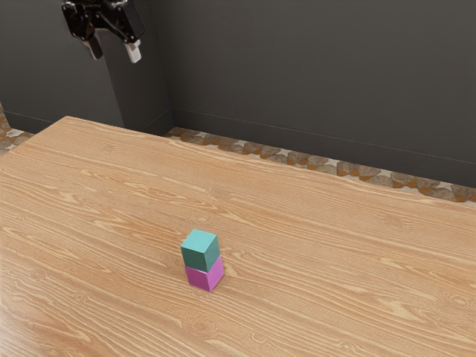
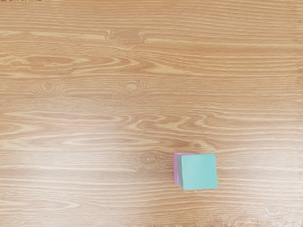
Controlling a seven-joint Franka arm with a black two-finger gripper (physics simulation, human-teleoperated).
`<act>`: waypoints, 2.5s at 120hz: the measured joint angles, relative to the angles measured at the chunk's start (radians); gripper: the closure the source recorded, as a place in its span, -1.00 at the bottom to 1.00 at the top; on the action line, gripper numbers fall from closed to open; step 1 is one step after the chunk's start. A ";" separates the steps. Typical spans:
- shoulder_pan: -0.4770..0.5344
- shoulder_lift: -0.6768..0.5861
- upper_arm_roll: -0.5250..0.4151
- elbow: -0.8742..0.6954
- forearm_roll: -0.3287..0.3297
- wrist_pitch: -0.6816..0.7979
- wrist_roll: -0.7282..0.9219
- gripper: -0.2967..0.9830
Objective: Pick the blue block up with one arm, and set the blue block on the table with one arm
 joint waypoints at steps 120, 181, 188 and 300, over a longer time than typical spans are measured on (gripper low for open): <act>-0.050 -0.080 -0.193 -0.965 -0.012 0.727 0.000 -0.54; -0.039 0.007 -0.193 -0.992 -0.008 0.859 0.022 -0.54; -0.050 0.008 -0.193 -0.992 -0.008 0.865 0.024 -0.54; -0.024 0.124 -0.184 -0.976 0.000 0.909 0.035 -0.54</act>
